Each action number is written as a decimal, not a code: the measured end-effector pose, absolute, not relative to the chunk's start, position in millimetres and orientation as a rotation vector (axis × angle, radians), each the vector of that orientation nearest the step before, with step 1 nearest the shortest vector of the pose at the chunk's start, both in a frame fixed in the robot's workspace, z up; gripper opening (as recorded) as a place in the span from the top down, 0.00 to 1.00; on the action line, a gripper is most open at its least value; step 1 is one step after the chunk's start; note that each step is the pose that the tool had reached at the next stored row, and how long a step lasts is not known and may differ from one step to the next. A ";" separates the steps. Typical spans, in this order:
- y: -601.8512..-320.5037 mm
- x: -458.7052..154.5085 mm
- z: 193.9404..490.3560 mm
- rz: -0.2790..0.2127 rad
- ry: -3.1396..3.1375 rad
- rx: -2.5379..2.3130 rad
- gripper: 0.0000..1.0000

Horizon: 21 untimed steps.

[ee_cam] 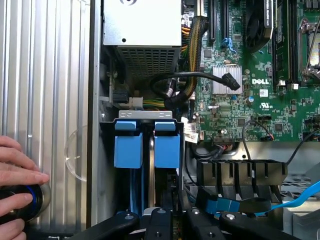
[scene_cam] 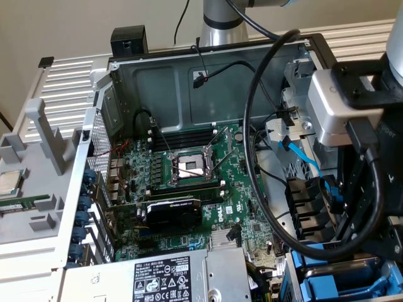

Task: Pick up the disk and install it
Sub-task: 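Insert the first disk wire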

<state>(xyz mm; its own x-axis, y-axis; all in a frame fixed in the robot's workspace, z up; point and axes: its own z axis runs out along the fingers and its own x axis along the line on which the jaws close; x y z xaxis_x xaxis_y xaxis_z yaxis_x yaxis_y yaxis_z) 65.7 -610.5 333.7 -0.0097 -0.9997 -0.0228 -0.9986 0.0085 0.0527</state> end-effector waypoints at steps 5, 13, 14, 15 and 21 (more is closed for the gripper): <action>-610.5 65.7 333.4 -0.083 -2.216 2.196 0.83; -610.4 65.7 333.3 -0.083 -2.217 2.197 0.83; -610.4 65.6 333.4 -0.082 -2.218 2.197 0.83; -610.5 65.6 333.4 -0.082 -2.218 2.198 0.83; -610.5 65.6 333.3 -0.080 -2.218 2.200 0.83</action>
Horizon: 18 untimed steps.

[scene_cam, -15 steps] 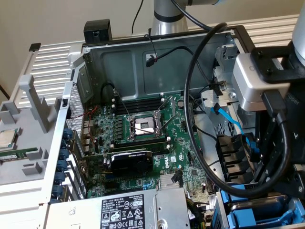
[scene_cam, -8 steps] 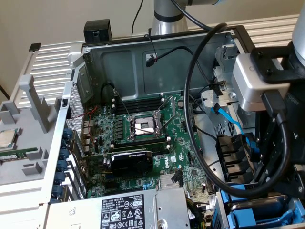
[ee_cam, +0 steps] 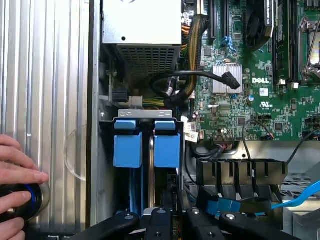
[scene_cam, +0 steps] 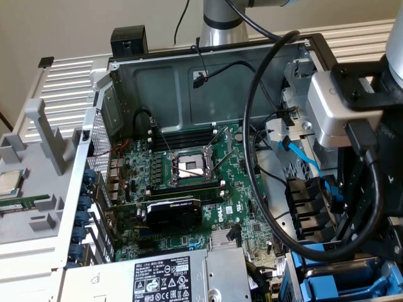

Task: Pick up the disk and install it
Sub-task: 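Insert the first disk wire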

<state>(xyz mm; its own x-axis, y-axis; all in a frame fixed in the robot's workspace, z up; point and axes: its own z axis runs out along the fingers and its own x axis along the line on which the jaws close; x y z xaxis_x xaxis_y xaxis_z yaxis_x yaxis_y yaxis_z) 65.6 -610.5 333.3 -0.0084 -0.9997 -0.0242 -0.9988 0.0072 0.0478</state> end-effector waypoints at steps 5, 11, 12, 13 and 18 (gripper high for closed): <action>-610.5 65.1 333.4 -0.078 -2.216 2.208 0.83; -610.5 65.1 333.4 -0.076 -2.216 2.211 0.83; -610.5 65.0 333.4 -0.076 -2.217 2.212 0.83; -610.5 64.7 333.4 -0.075 -2.217 2.212 0.83; -610.5 63.8 333.4 -0.076 -2.218 2.214 0.83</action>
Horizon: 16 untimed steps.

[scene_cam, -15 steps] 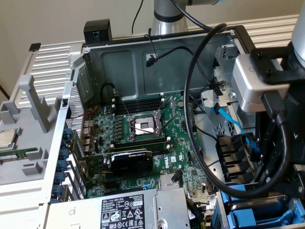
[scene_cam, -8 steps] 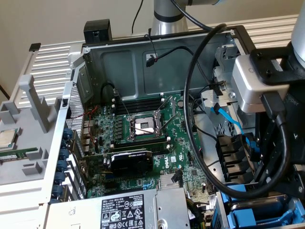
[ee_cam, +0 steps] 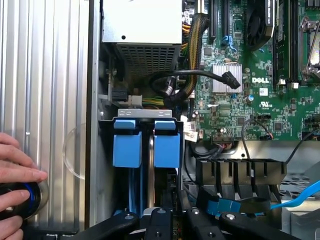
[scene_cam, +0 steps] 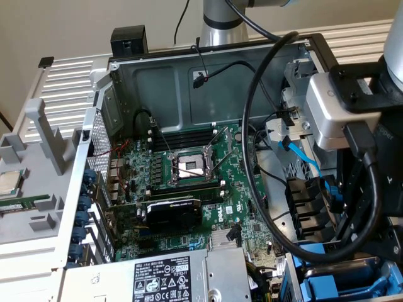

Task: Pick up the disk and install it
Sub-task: 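Insert the first disk wire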

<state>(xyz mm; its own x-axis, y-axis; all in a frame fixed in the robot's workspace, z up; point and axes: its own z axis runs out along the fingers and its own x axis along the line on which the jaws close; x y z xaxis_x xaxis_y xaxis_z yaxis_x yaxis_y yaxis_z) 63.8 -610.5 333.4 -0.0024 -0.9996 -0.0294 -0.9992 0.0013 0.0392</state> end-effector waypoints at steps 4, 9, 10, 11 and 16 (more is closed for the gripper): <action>-610.5 62.7 333.1 -0.077 -2.219 2.215 0.83; -610.5 62.6 333.4 -0.076 -2.219 2.215 0.83; -610.5 62.6 333.3 -0.076 -2.219 2.215 0.83; -610.5 62.6 333.4 -0.076 -2.219 2.215 0.83; -610.4 62.7 333.4 -0.076 -2.219 2.215 0.83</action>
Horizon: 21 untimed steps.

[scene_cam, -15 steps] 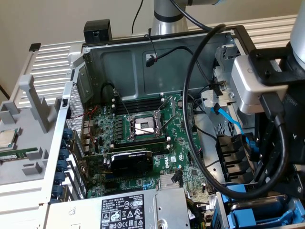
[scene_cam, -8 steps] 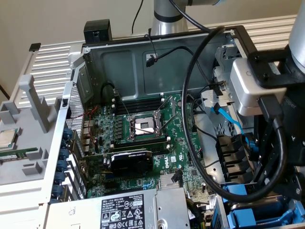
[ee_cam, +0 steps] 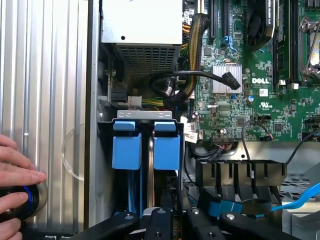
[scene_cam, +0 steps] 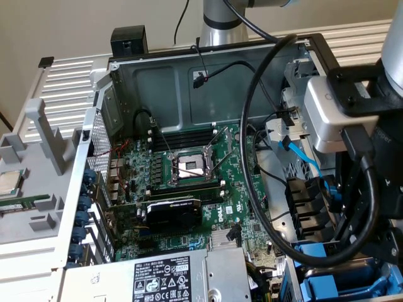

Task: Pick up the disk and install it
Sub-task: 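Insert the first disk wire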

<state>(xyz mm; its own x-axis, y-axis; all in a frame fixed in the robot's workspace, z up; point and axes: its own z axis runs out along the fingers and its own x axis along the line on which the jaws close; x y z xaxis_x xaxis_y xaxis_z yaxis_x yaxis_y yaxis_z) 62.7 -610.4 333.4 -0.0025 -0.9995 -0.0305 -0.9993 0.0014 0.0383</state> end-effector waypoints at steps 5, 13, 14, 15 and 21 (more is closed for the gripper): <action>-610.5 64.2 333.4 -0.076 -2.219 2.215 0.83; -610.5 64.5 333.4 -0.076 -2.219 2.215 0.83; -610.5 64.5 333.3 -0.076 -2.219 2.215 0.83; -610.5 64.5 333.3 -0.076 -2.219 2.215 0.83; -610.5 64.9 333.3 -0.076 -2.219 2.215 0.83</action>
<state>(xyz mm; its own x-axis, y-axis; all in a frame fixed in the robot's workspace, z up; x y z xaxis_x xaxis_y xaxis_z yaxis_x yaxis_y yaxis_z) 64.9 -610.5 333.3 -0.0025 -0.9995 -0.0305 -0.9993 0.0013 0.0382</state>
